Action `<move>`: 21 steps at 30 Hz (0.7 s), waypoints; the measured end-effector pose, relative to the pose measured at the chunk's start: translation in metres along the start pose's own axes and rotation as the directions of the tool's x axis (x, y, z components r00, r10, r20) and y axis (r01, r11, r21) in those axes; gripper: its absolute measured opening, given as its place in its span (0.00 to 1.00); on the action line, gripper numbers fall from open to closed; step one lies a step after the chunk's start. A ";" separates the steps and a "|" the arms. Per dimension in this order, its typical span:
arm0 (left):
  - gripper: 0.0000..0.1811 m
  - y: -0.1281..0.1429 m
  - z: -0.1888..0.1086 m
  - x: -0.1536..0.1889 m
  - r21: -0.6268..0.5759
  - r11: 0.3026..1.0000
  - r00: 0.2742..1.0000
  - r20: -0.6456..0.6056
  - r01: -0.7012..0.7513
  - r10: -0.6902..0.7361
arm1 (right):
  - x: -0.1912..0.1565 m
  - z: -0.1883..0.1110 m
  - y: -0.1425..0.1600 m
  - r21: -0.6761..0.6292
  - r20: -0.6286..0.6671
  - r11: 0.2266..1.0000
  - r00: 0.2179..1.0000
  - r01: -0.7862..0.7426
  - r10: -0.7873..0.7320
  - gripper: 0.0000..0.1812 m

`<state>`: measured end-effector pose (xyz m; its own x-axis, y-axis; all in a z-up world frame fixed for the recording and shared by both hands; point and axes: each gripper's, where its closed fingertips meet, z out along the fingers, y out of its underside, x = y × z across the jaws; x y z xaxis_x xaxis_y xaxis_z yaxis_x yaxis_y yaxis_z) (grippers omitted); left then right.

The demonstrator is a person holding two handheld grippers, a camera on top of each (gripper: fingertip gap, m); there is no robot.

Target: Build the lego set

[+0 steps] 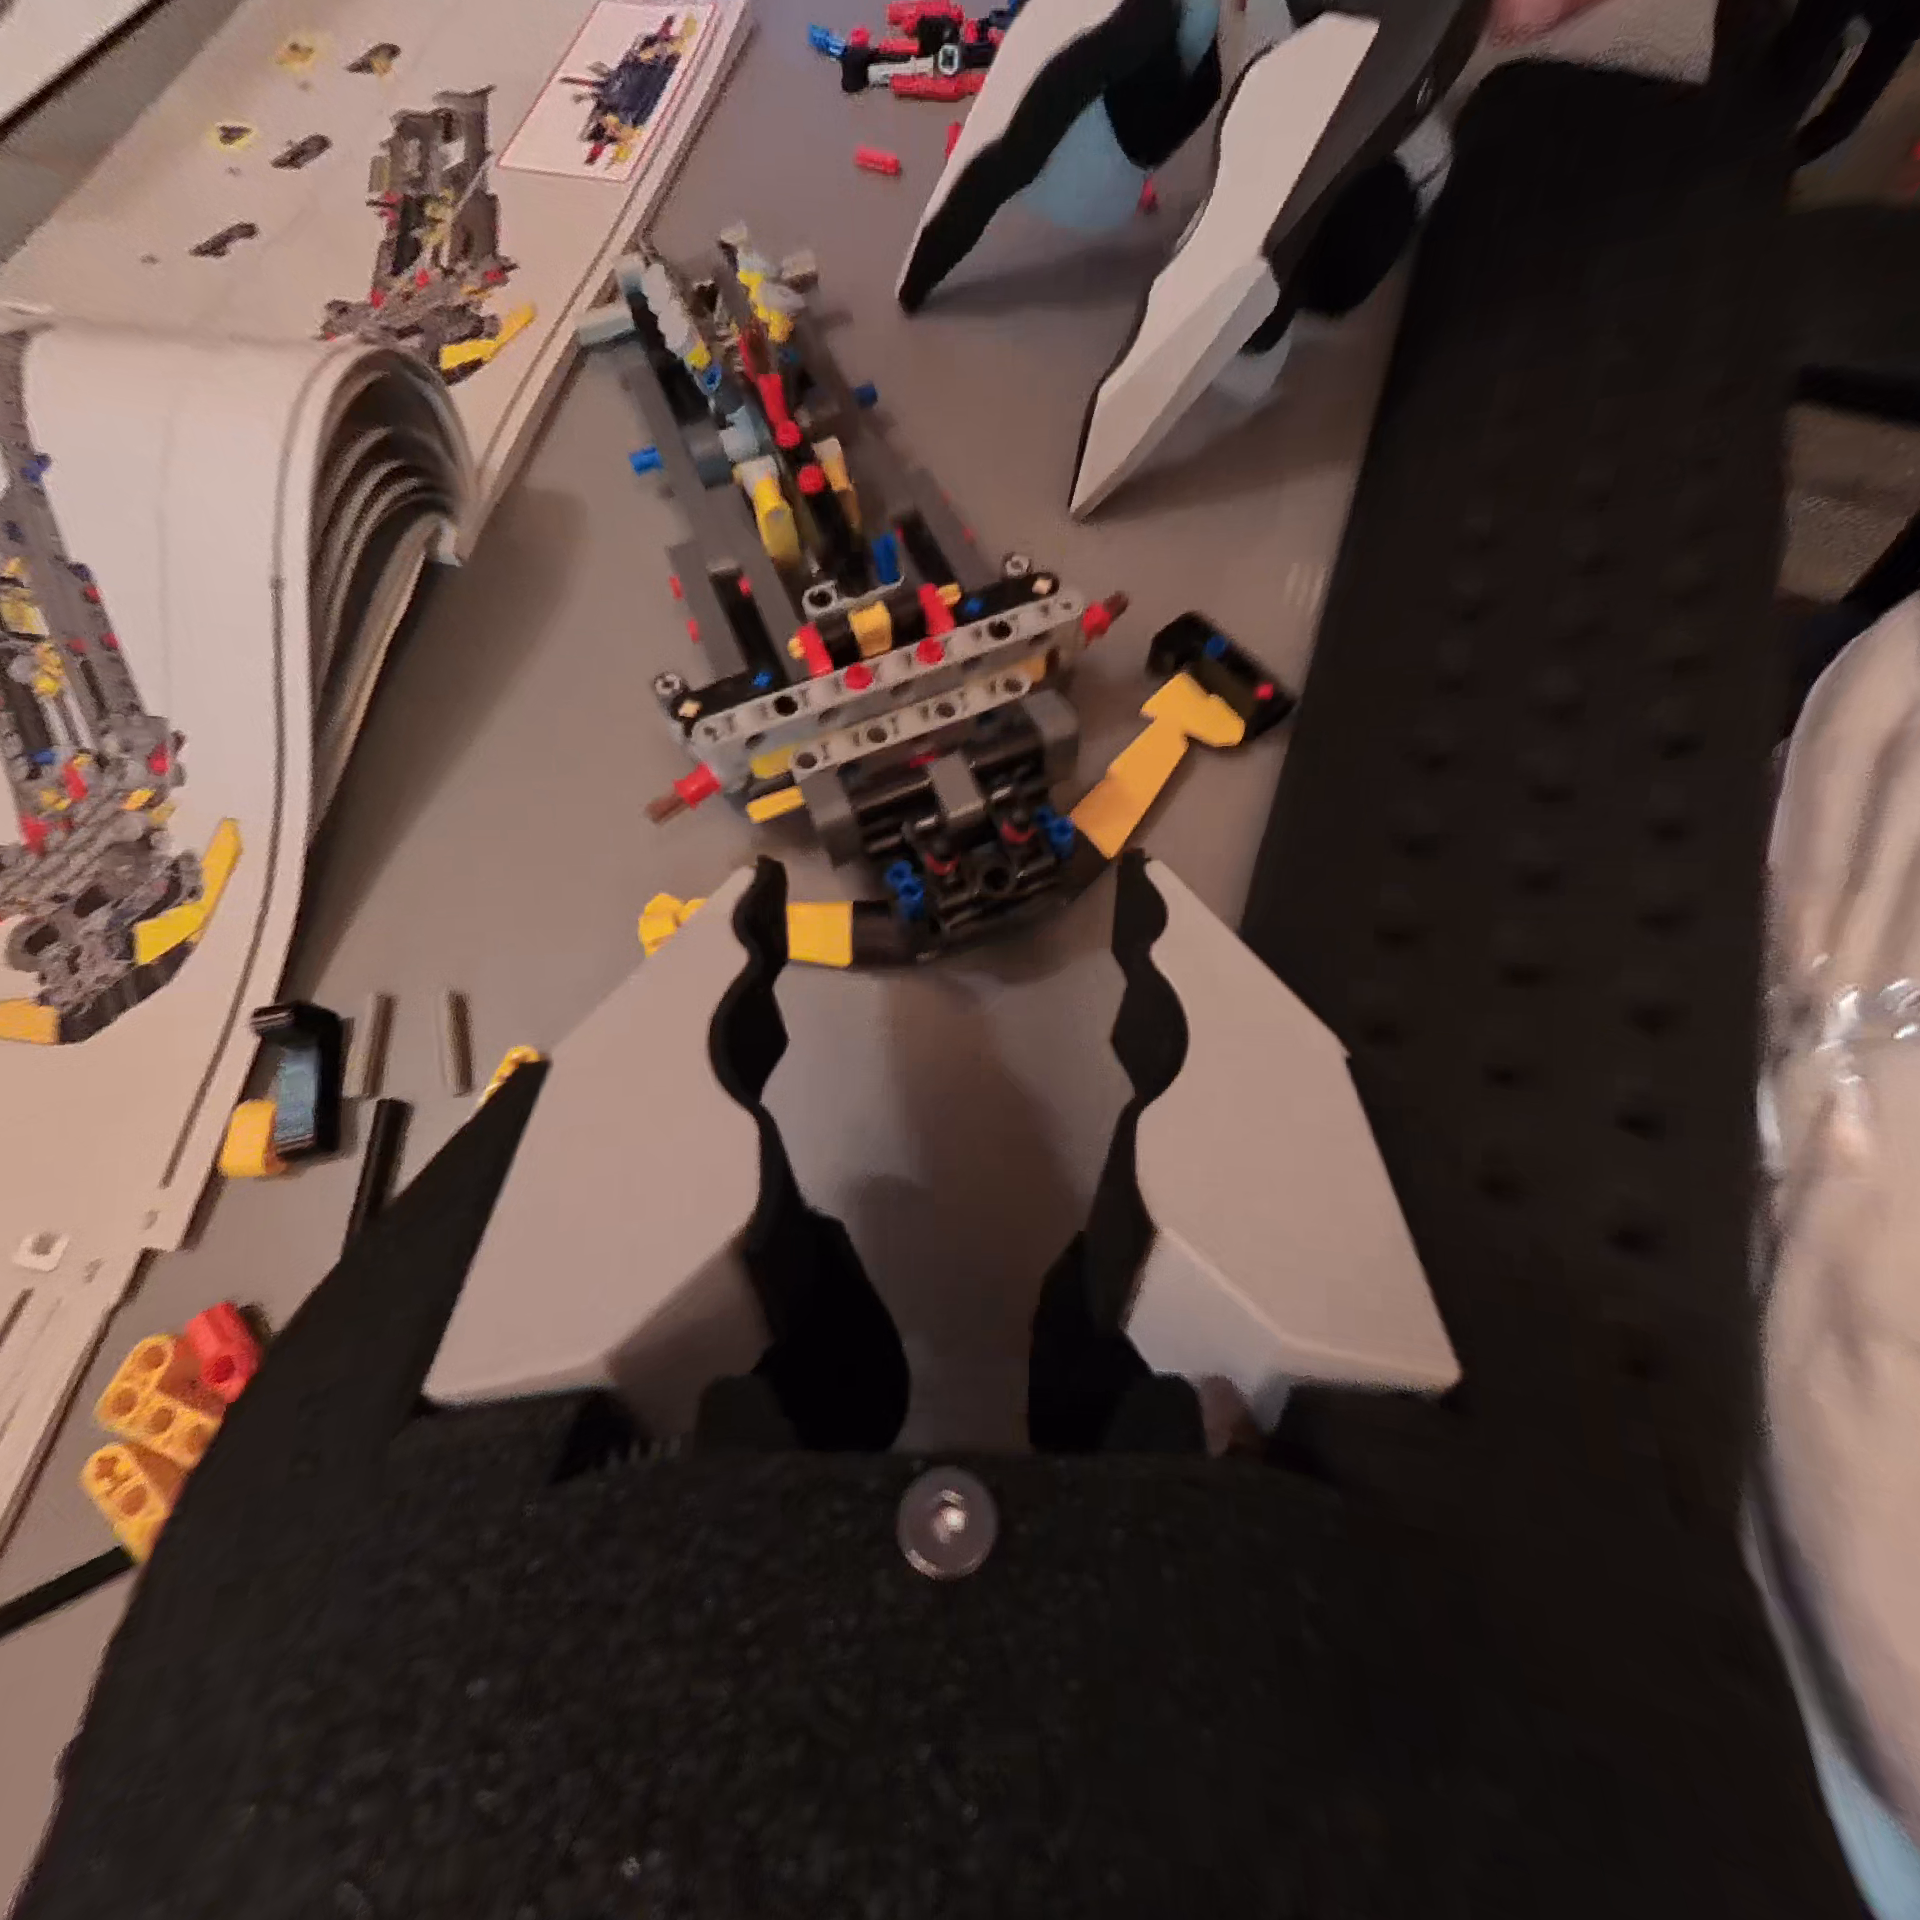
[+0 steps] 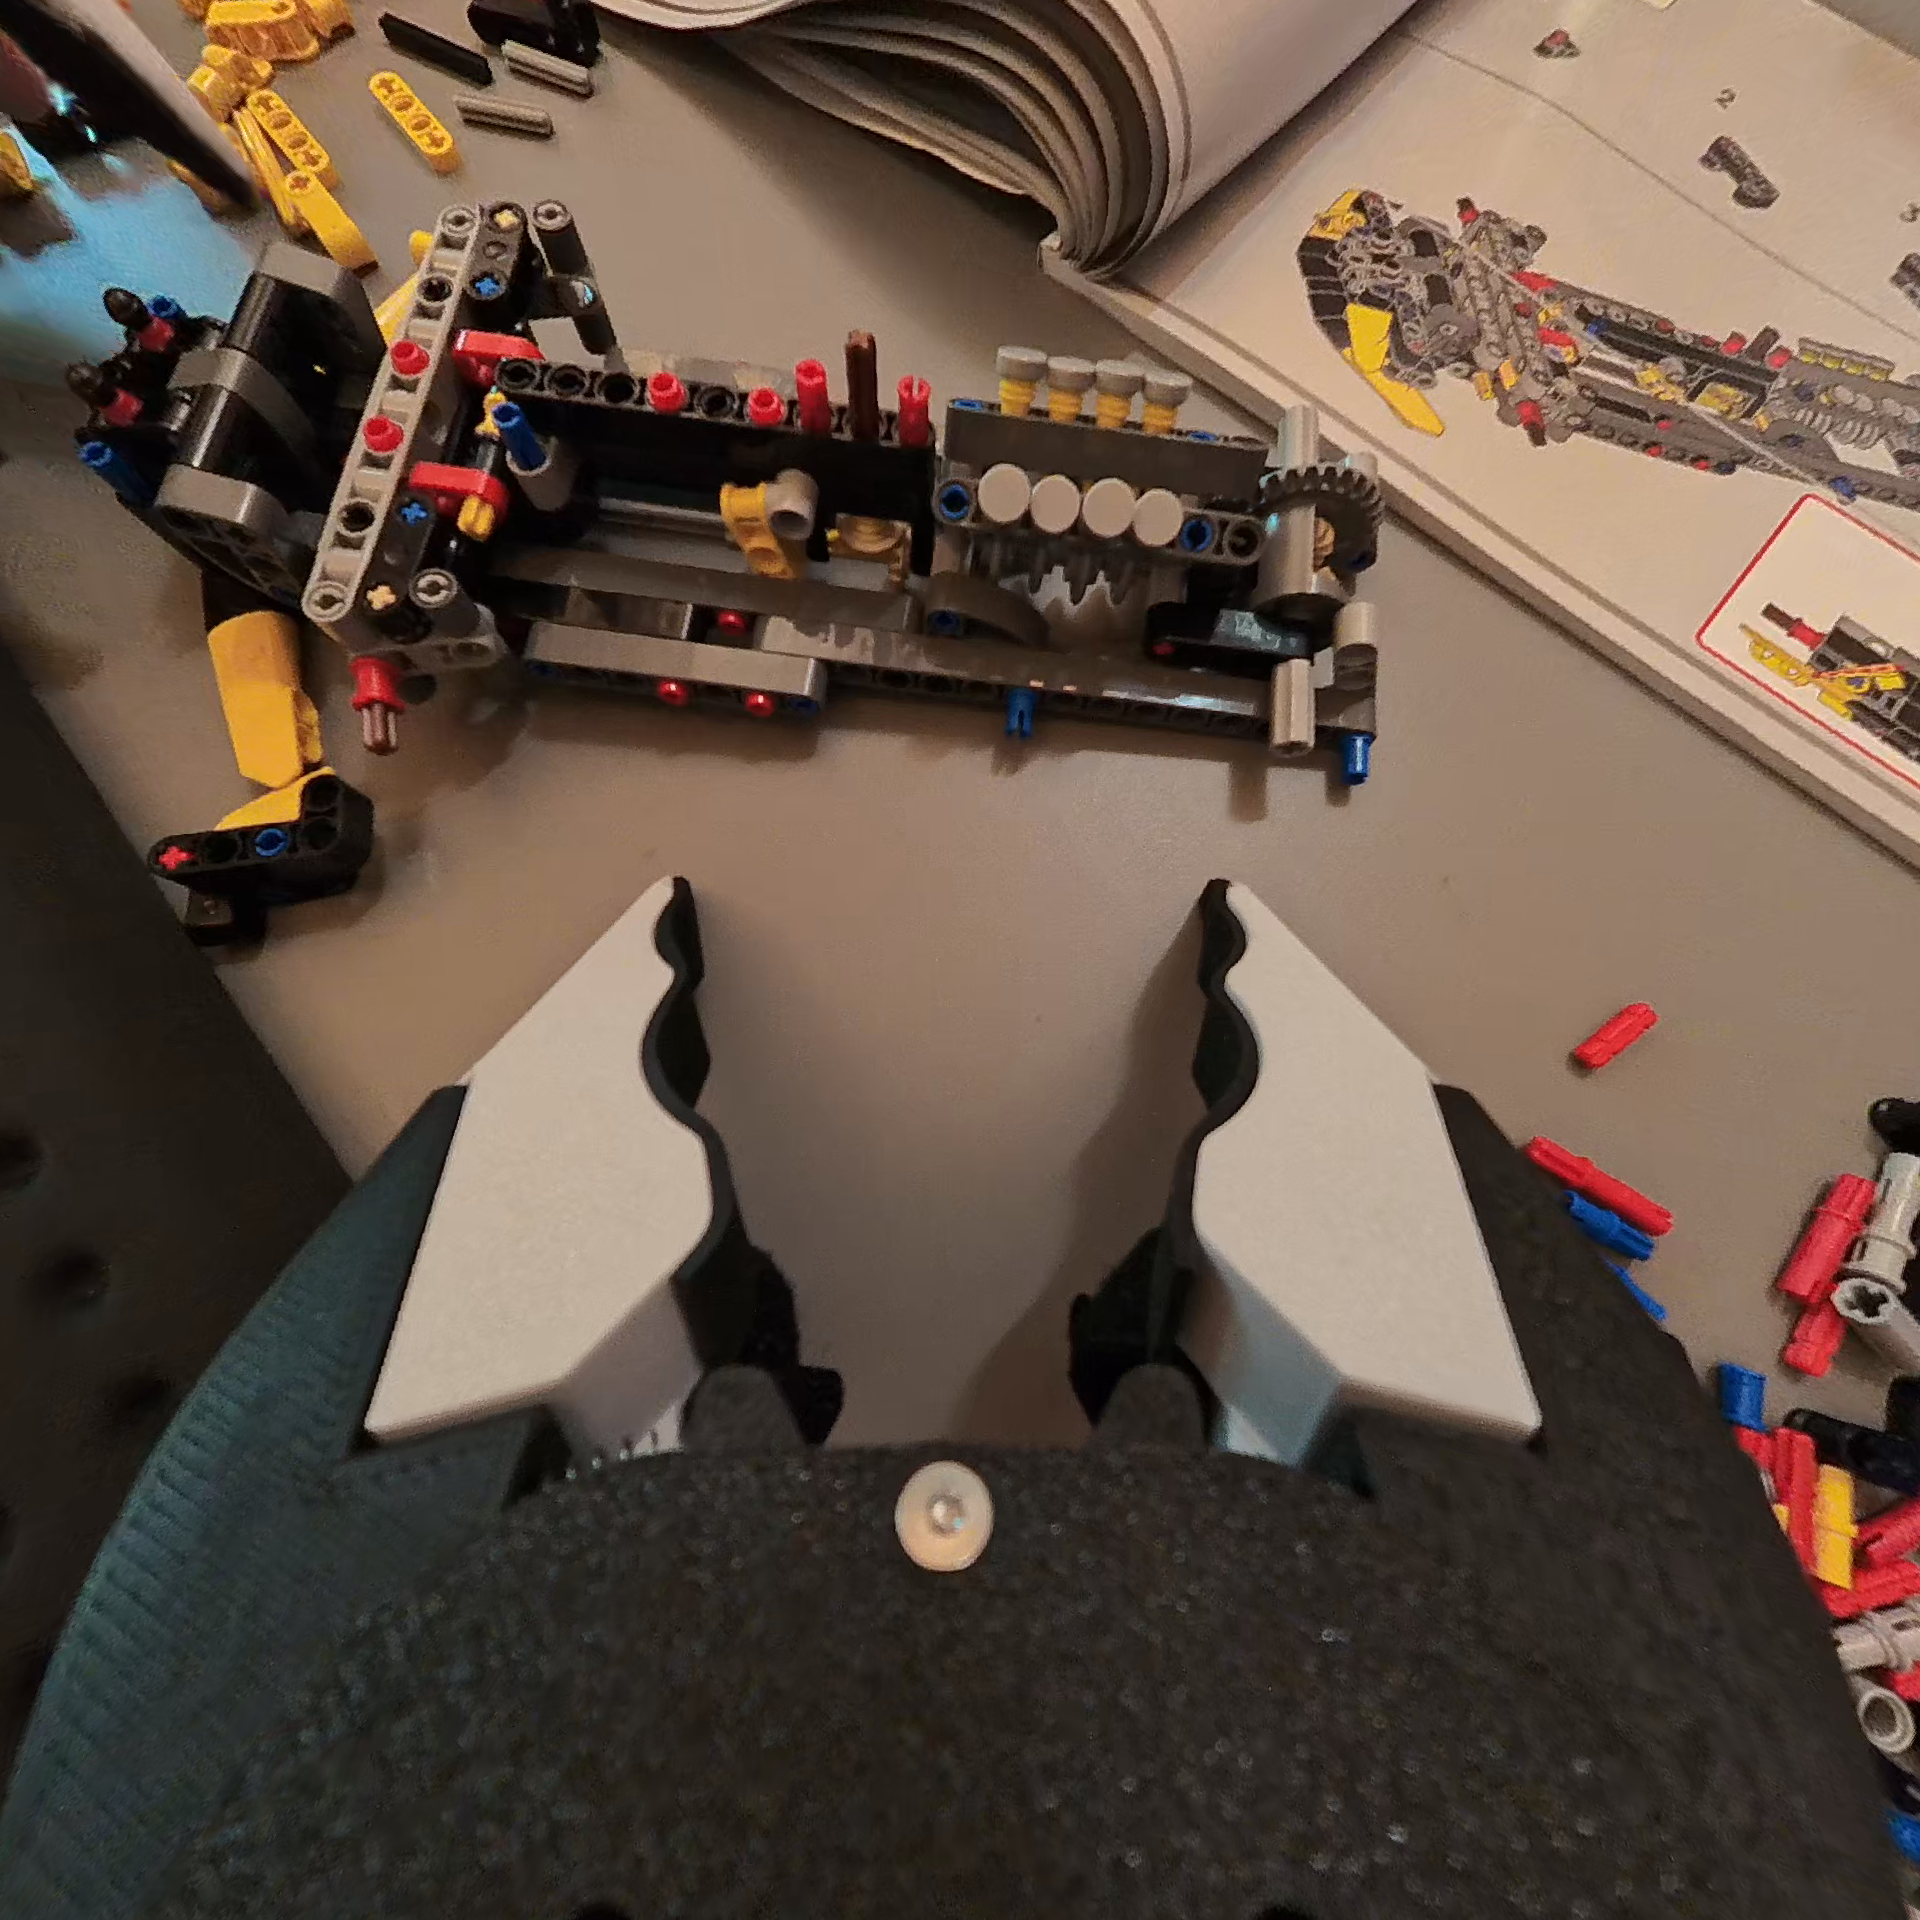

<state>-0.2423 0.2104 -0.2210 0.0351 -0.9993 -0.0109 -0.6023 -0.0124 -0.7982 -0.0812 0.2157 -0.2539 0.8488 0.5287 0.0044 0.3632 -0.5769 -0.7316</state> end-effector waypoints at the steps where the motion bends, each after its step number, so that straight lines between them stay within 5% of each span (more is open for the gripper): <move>1: 0.36 -0.003 0.001 0.003 -0.016 0.999 0.999 -0.014 0.029 -0.029 | 0.000 0.000 0.000 0.000 0.000 1.000 1.000 0.000 0.000 0.53; 3: 0.40 -0.004 0.007 0.013 -0.078 0.994 0.995 -0.056 0.079 -0.084 | 0.000 0.000 0.000 0.000 0.000 1.000 1.000 0.000 0.000 0.53; 8: 0.35 0.003 0.016 0.004 -0.189 0.965 0.983 0.064 0.181 -0.172 | 0.001 0.003 -0.002 -0.005 -0.005 1.000 1.000 -0.004 0.003 0.56; 18: 0.23 0.003 0.025 0.006 -0.207 0.937 0.959 0.051 0.282 -0.277 | 0.007 0.007 -0.005 -0.008 -0.023 1.000 1.000 -0.017 0.017 0.59; 21: 0.23 -0.012 0.014 0.004 -0.222 0.914 0.938 0.009 0.341 -0.348 | -0.005 0.003 -0.020 0.053 0.063 0.998 0.998 -0.035 0.032 0.47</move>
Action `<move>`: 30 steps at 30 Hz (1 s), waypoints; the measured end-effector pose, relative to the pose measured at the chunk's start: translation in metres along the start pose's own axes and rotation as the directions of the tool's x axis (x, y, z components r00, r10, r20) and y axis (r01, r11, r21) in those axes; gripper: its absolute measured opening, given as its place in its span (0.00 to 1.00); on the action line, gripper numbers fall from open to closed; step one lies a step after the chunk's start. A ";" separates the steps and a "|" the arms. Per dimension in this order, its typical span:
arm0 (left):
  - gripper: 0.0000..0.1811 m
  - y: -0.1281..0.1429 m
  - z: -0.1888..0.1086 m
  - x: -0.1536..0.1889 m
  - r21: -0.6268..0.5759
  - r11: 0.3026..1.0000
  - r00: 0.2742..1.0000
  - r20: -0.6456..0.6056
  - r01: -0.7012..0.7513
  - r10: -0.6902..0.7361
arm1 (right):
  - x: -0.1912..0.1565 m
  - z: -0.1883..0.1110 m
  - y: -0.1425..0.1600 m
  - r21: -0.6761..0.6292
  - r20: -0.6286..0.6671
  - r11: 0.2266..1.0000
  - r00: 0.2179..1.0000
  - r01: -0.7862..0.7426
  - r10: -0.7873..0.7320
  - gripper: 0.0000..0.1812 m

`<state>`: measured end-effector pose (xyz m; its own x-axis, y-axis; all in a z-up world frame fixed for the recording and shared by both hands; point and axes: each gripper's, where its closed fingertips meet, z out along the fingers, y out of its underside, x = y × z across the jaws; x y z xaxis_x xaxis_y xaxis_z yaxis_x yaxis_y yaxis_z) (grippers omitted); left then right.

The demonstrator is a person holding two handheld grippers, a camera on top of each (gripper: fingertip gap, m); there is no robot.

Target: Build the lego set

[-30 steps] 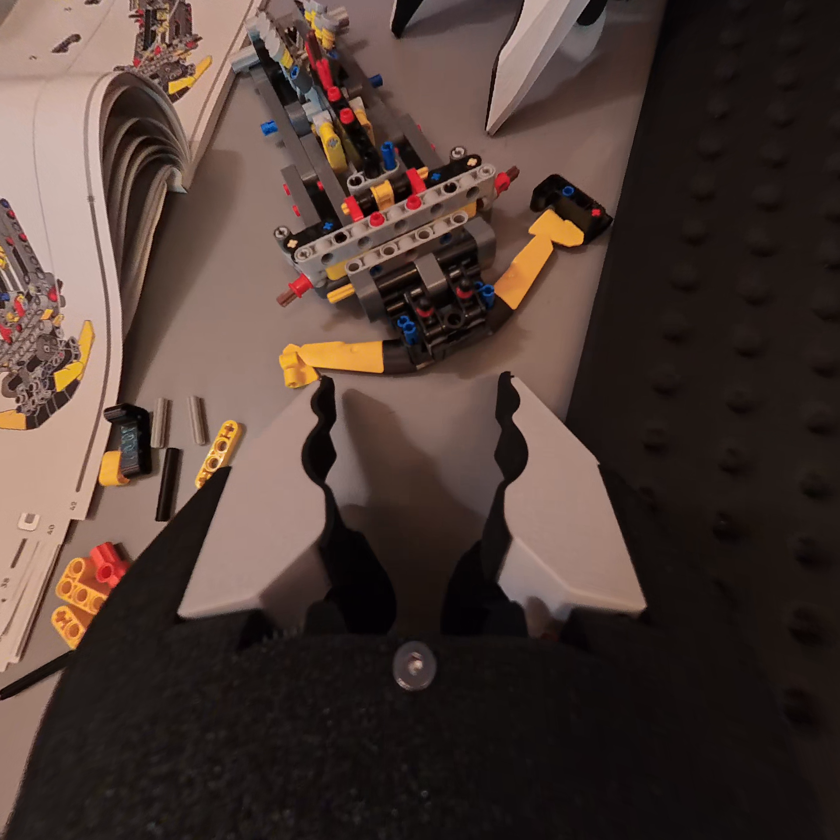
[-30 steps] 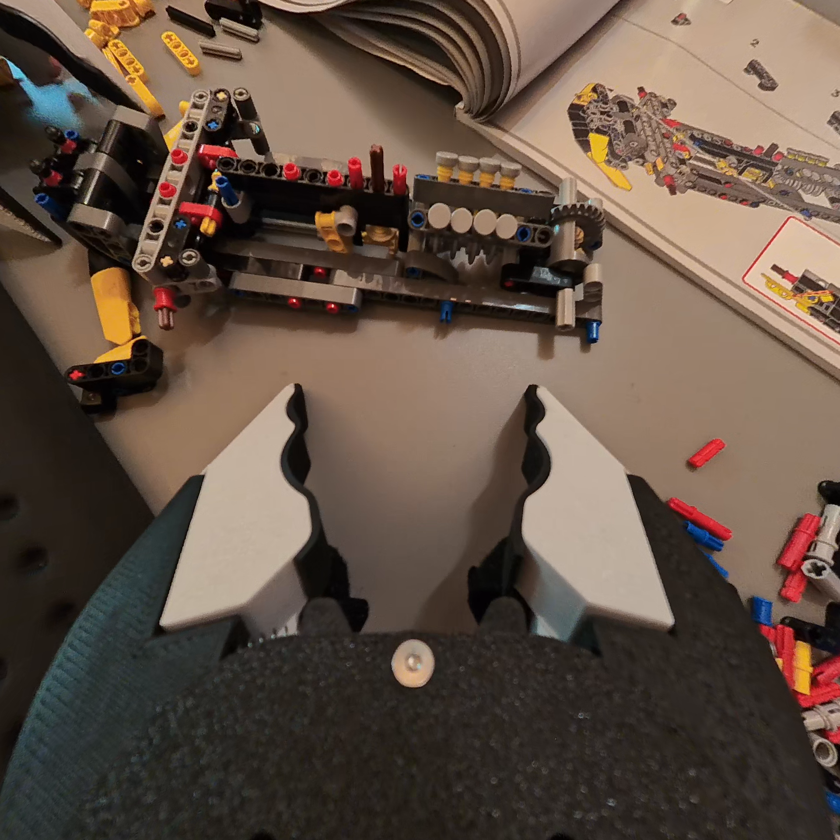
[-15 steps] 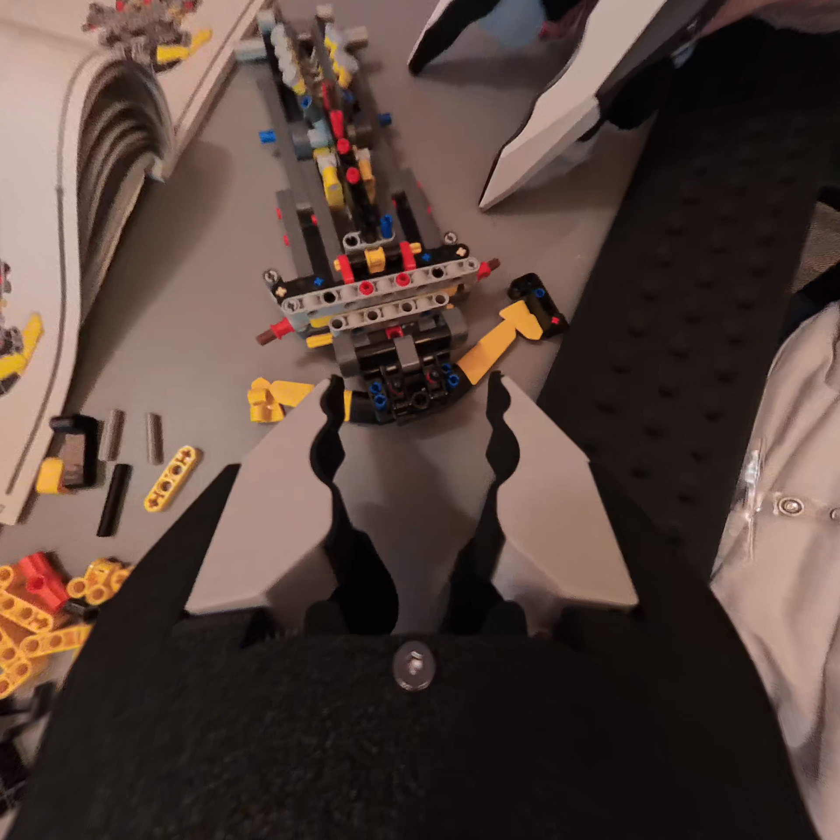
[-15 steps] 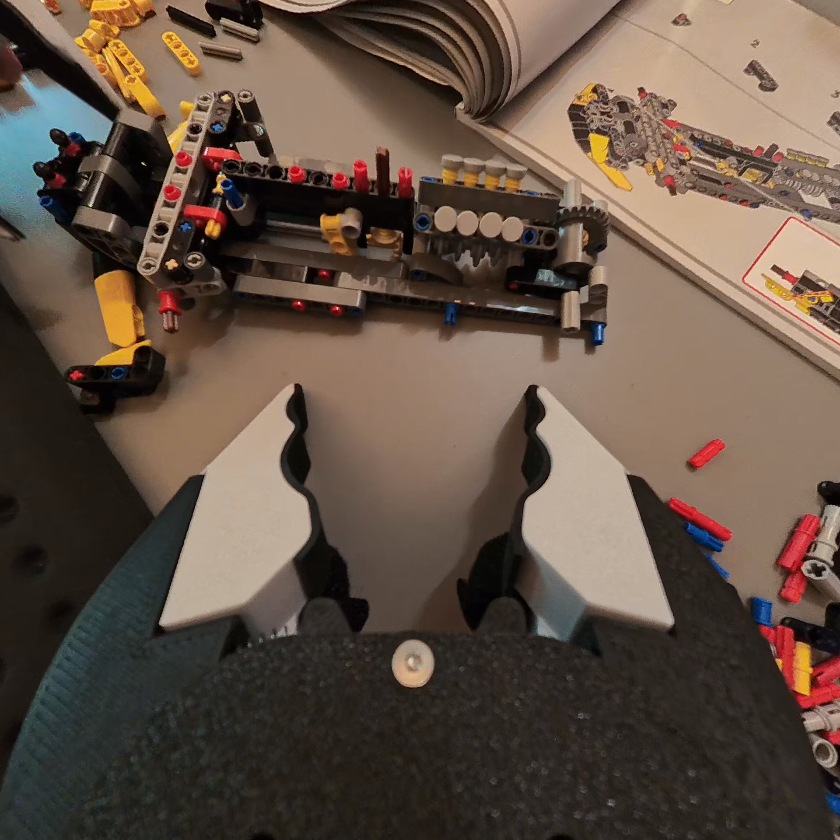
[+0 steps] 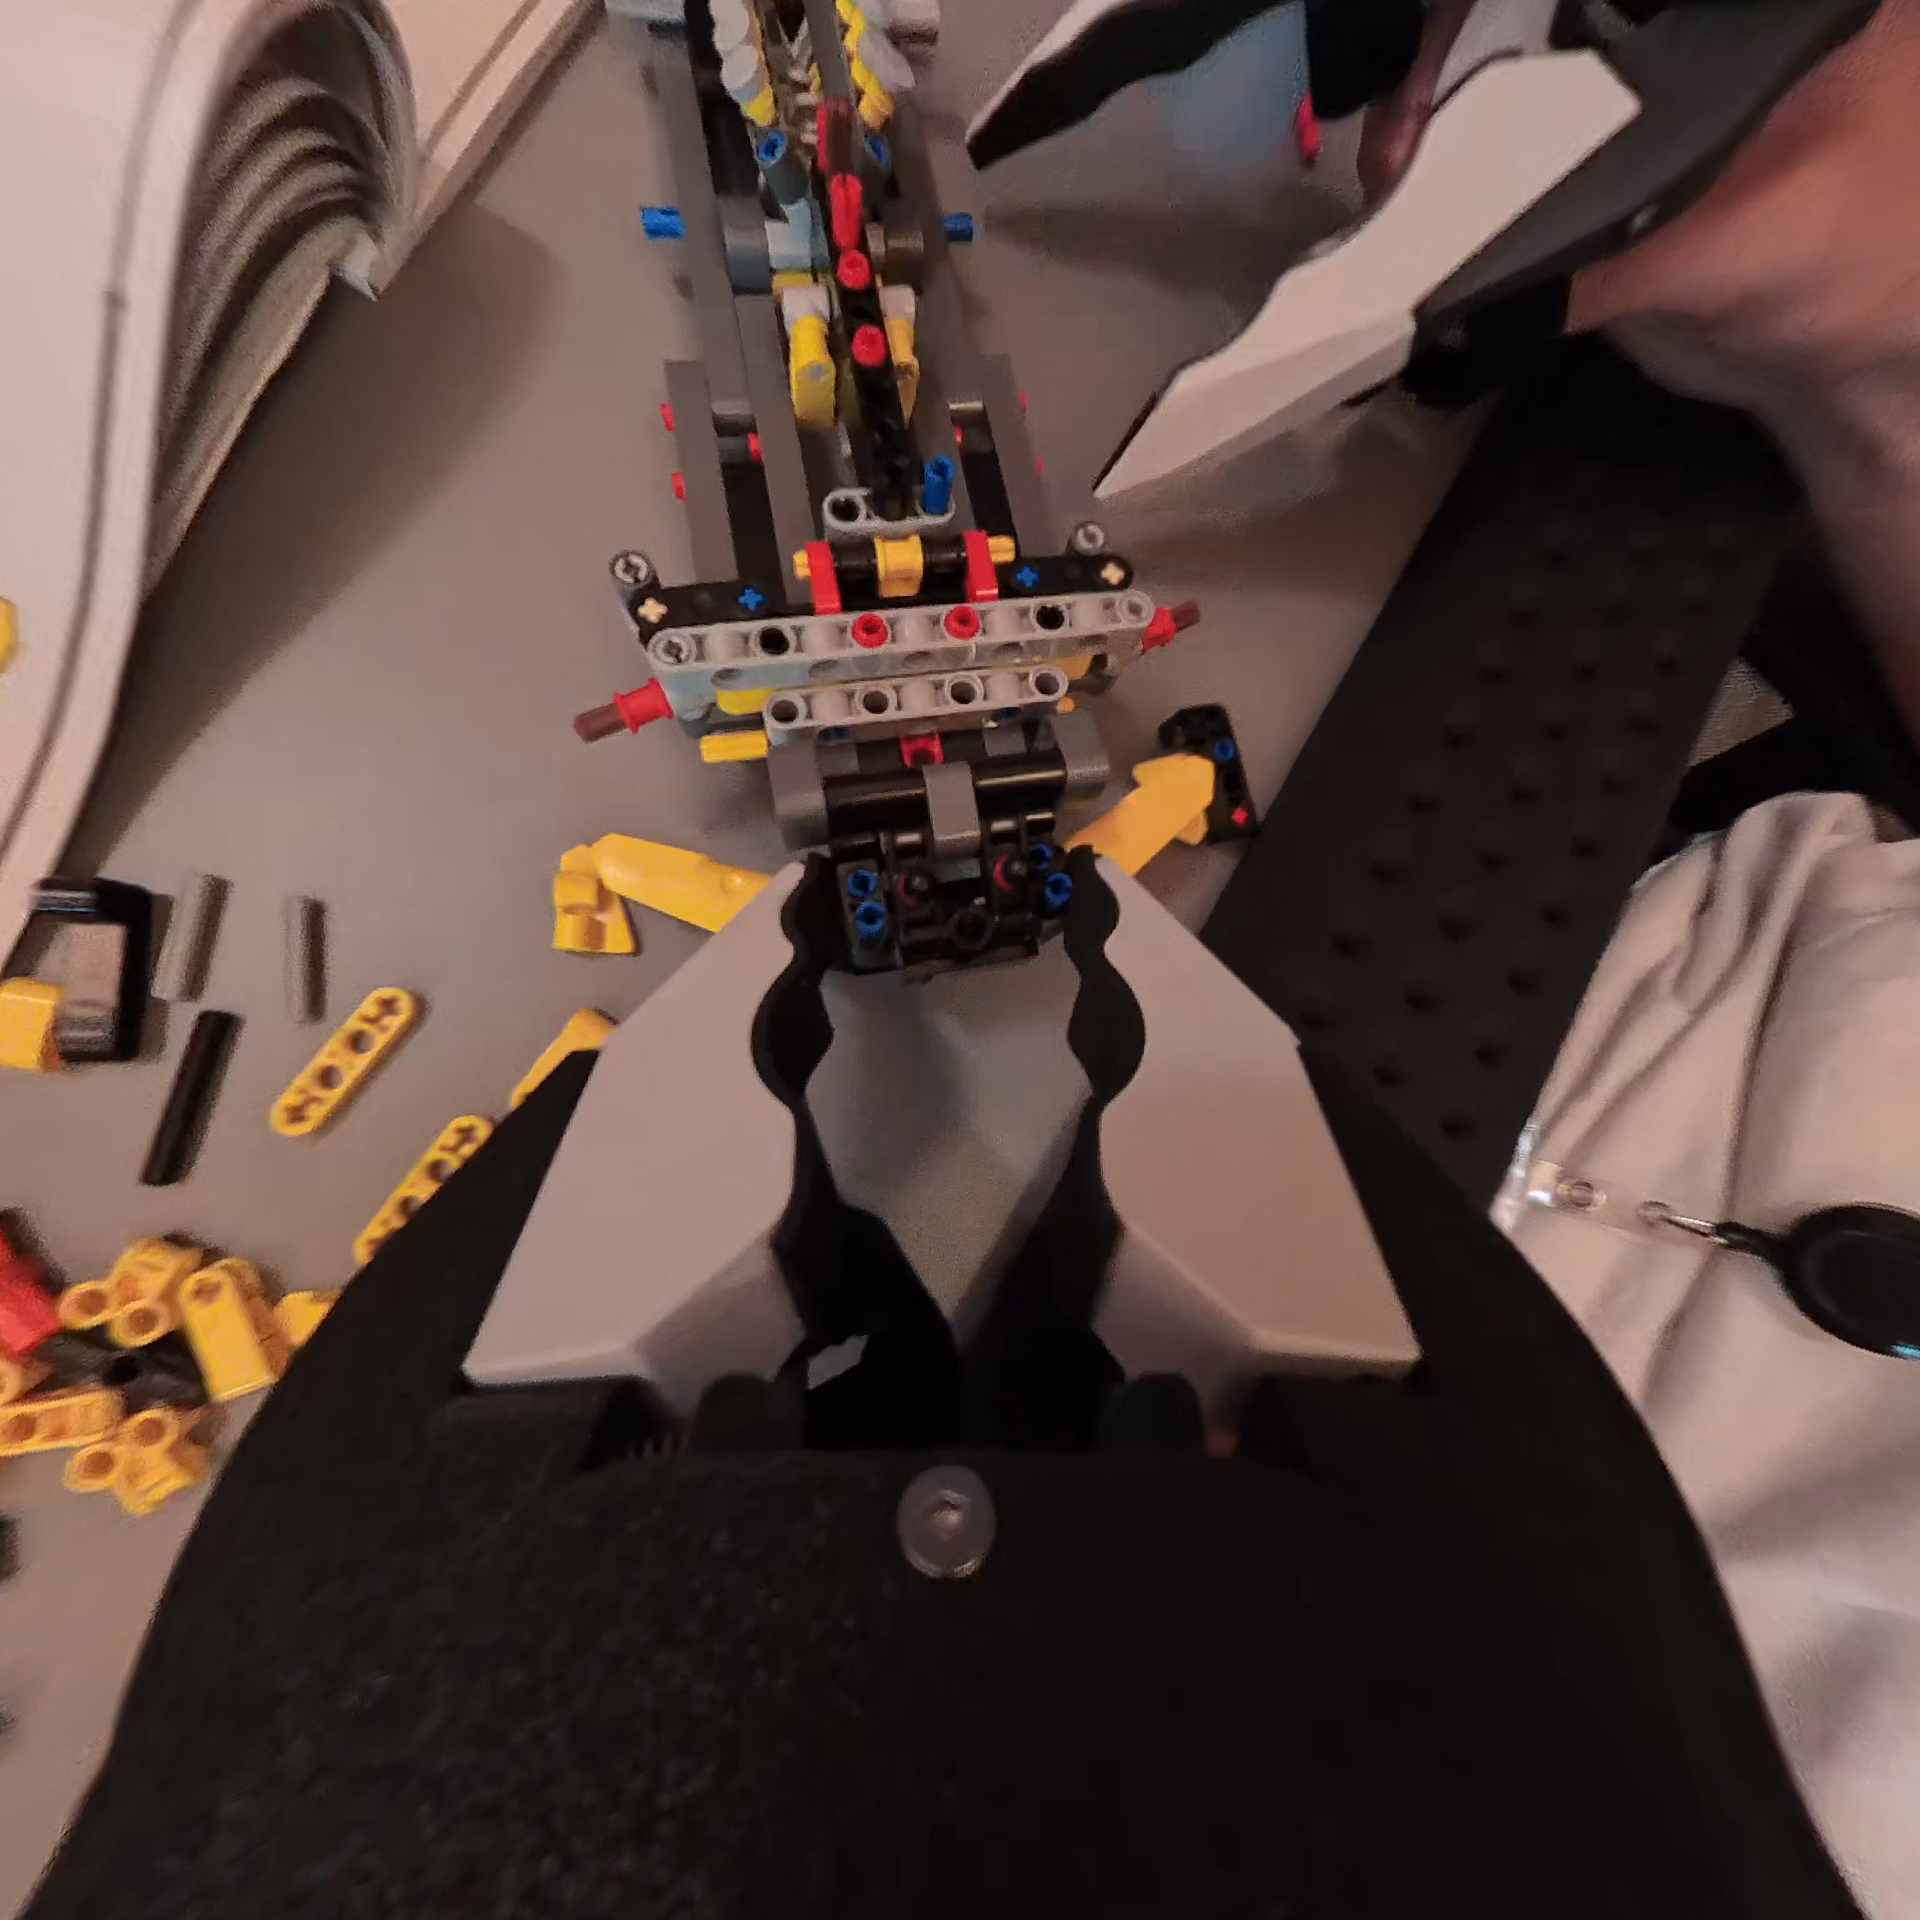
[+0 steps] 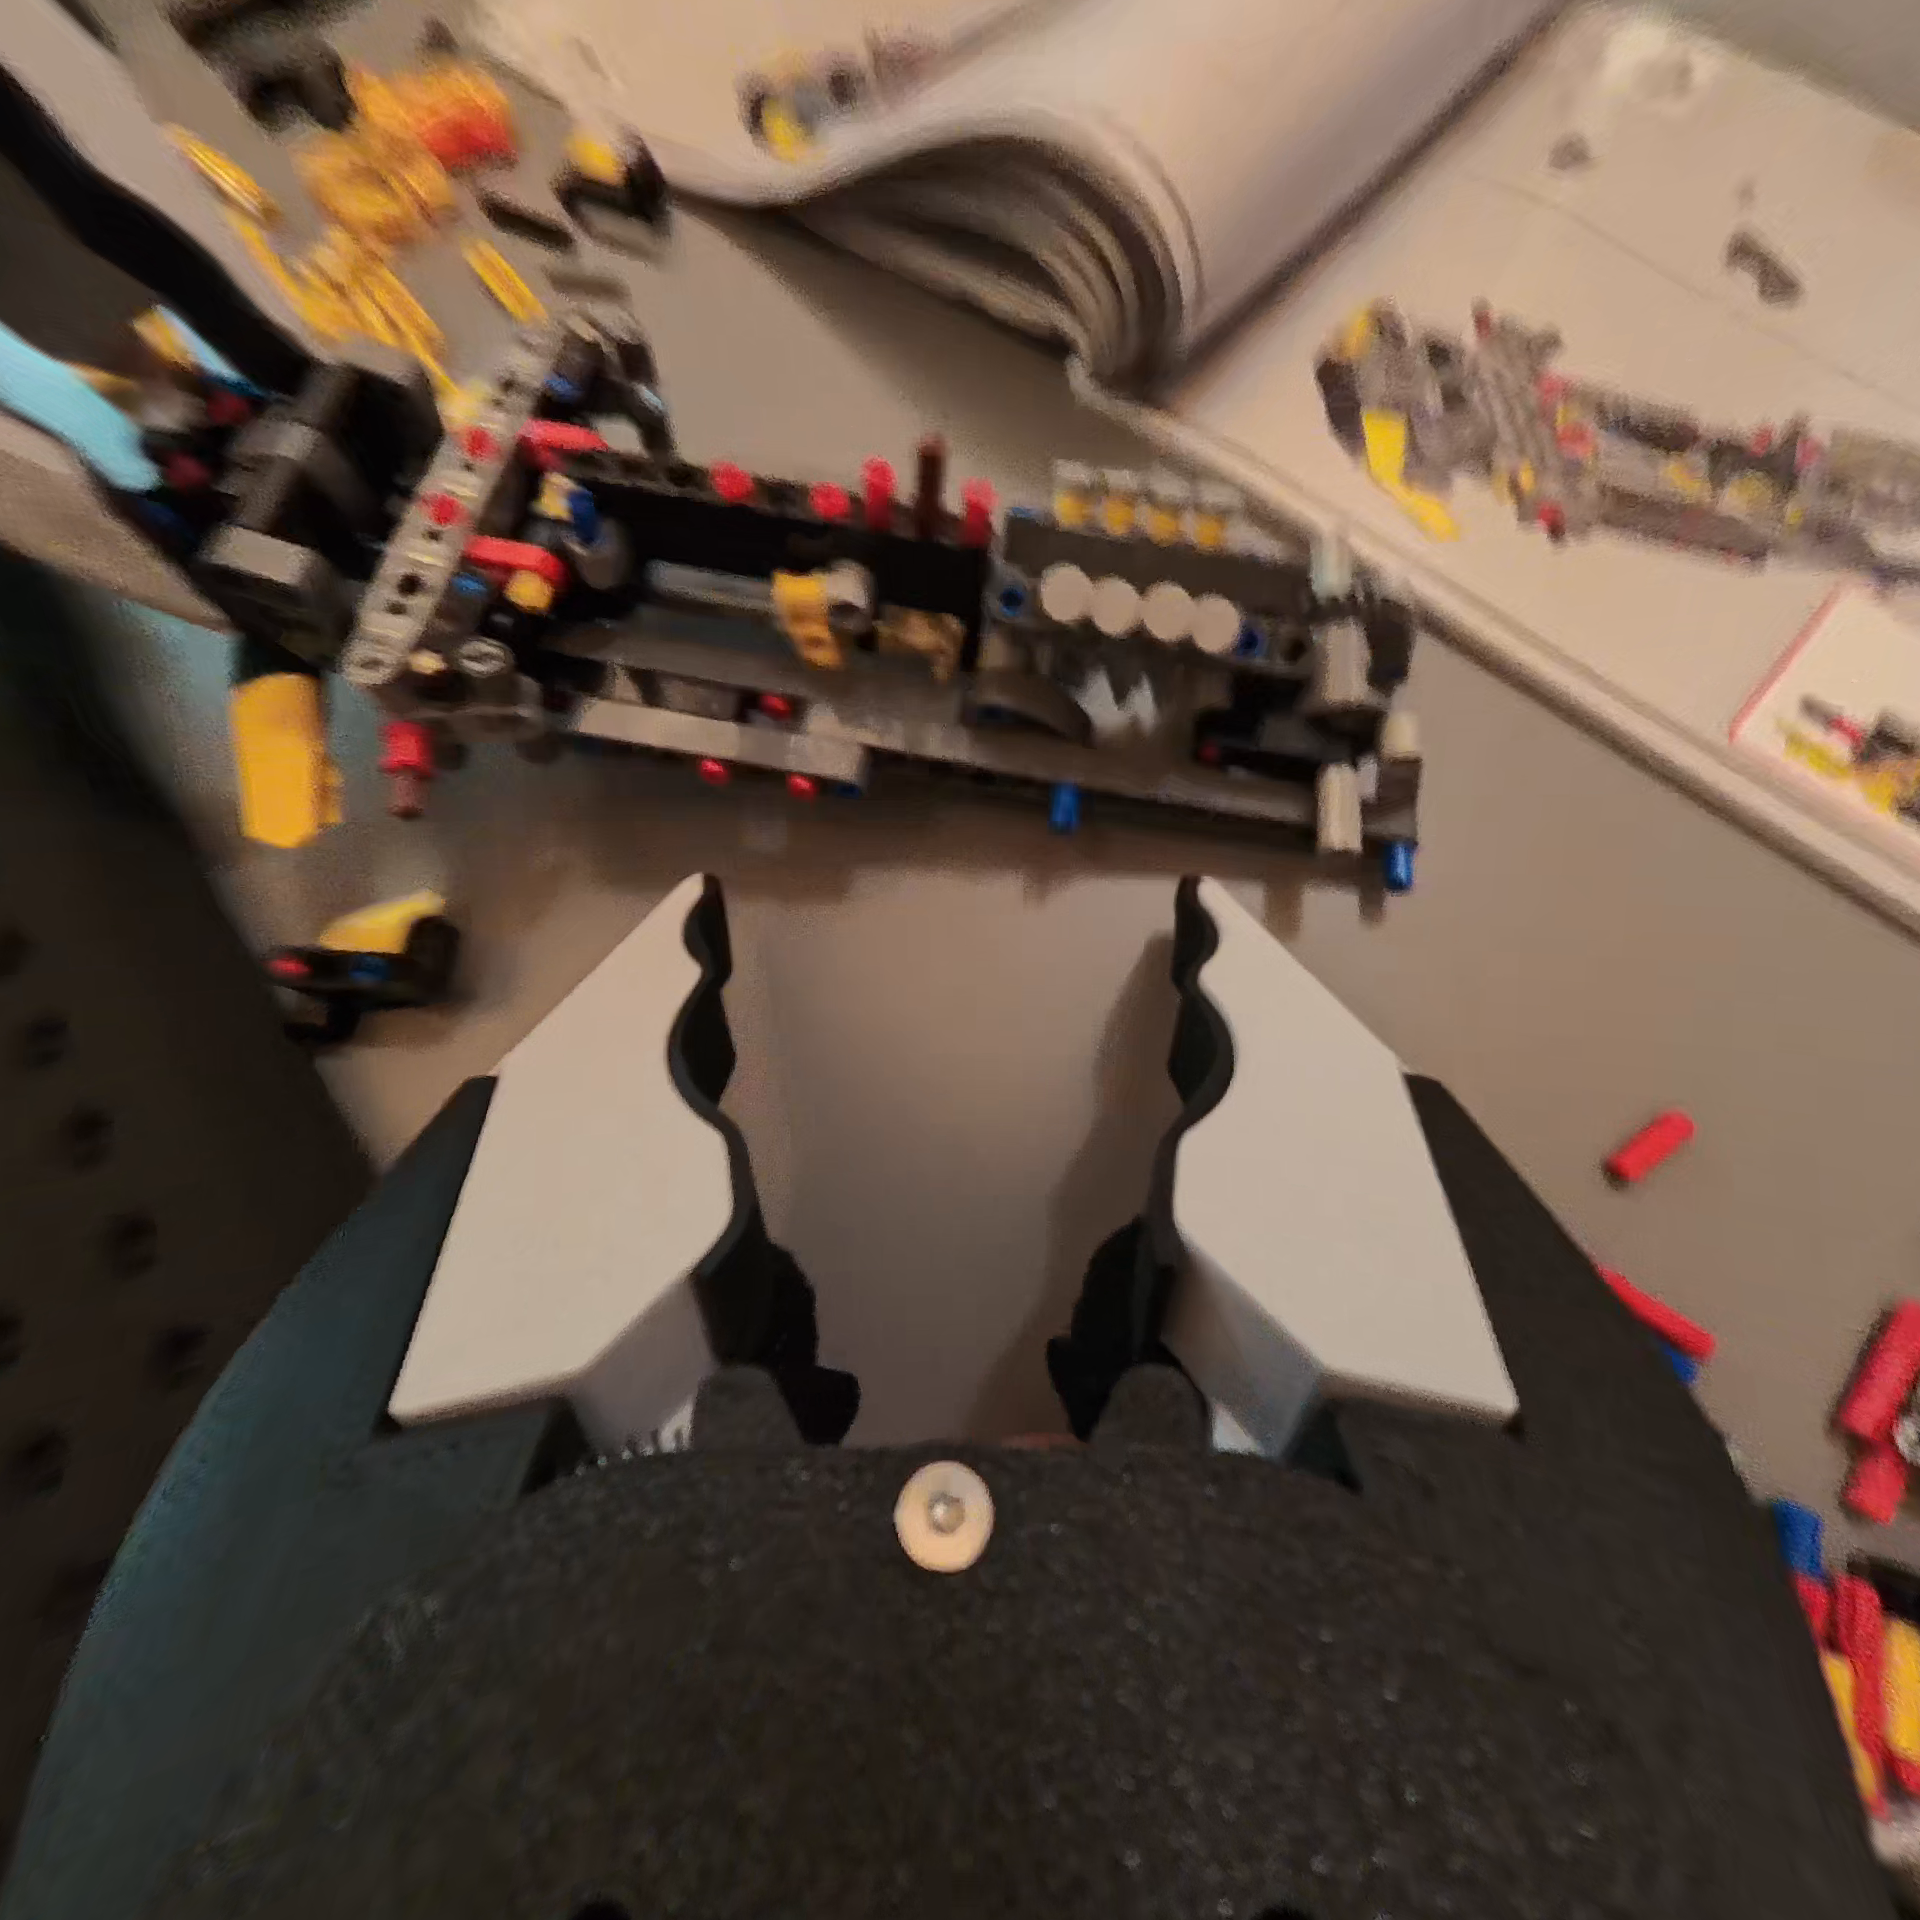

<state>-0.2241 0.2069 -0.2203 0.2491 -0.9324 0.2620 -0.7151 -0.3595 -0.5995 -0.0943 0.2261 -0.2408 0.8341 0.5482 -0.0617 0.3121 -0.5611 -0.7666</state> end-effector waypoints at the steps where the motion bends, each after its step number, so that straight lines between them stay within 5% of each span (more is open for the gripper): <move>1: 0.23 -0.006 -0.007 -0.001 -0.006 1.000 1.000 -0.010 0.012 -0.012 | -0.006 -0.005 -0.013 0.061 0.026 0.998 1.000 0.010 -0.011 0.46; 5: 0.23 -0.025 -0.032 -0.006 -0.053 0.999 1.000 -0.012 0.003 -0.003 | -0.022 -0.023 -0.040 0.214 -0.002 0.969 0.993 0.119 -0.122 0.38; 8: 0.23 -0.036 -0.041 -0.007 -0.080 0.997 0.999 -0.032 0.018 -0.020 | -0.065 -0.020 -0.029 0.163 0.234 0.986 0.971 0.018 -0.057 0.51; 10: 0.23 -0.040 -0.043 -0.009 -0.105 0.994 0.999 -0.039 0.024 -0.028 | -0.075 -0.024 -0.028 0.093 0.337 0.988 0.937 -0.127 0.088 0.39; 13: 0.23 -0.043 -0.045 -0.010 -0.137 0.990 0.998 -0.049 0.031 -0.038 | -0.103 -0.052 -0.041 0.006 0.659 0.913 0.688 -0.409 0.304 0.16; 15: 0.23 -0.046 -0.044 -0.009 -0.152 0.988 0.997 -0.059 0.039 -0.049 | -0.102 -0.060 -0.044 -0.029 0.721 0.870 0.593 -0.491 0.359 0.14; 20: 0.23 -0.058 -0.045 -0.008 -0.189 0.980 0.992 -0.088 0.068 -0.086 | -0.116 -0.076 -0.055 0.207 0.685 0.937 0.725 -0.281 0.066 0.05; 24: 0.23 -0.071 -0.050 -0.008 -0.218 0.971 0.985 -0.117 0.101 -0.129 | -0.117 -0.074 -0.077 0.437 0.521 0.892 0.841 -0.116 -0.147 0.03; 26: 0.23 -0.077 -0.053 -0.009 -0.234 0.966 0.982 -0.124 0.109 -0.141 | -0.130 -0.067 -0.075 0.436 0.552 0.895 0.814 -0.095 -0.183 0.14; 28: 0.23 -0.082 -0.056 -0.010 -0.244 0.963 0.982 -0.122 0.112 -0.145 | -0.162 -0.070 -0.066 0.383 0.710 0.917 0.670 -0.113 -0.214 0.16; 30: 0.23 -0.085 -0.058 -0.009 -0.258 0.961 0.984 -0.115 0.102 -0.136 | -0.184 -0.074 -0.070 0.404 0.707 0.913 0.654 -0.060 -0.270 0.17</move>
<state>-0.2038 0.2480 -0.1278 0.2669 -0.8642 0.4266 -0.8300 -0.4310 -0.3539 -0.2365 0.1185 -0.1283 0.1393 0.9482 -0.2854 0.0516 -0.2947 -0.9542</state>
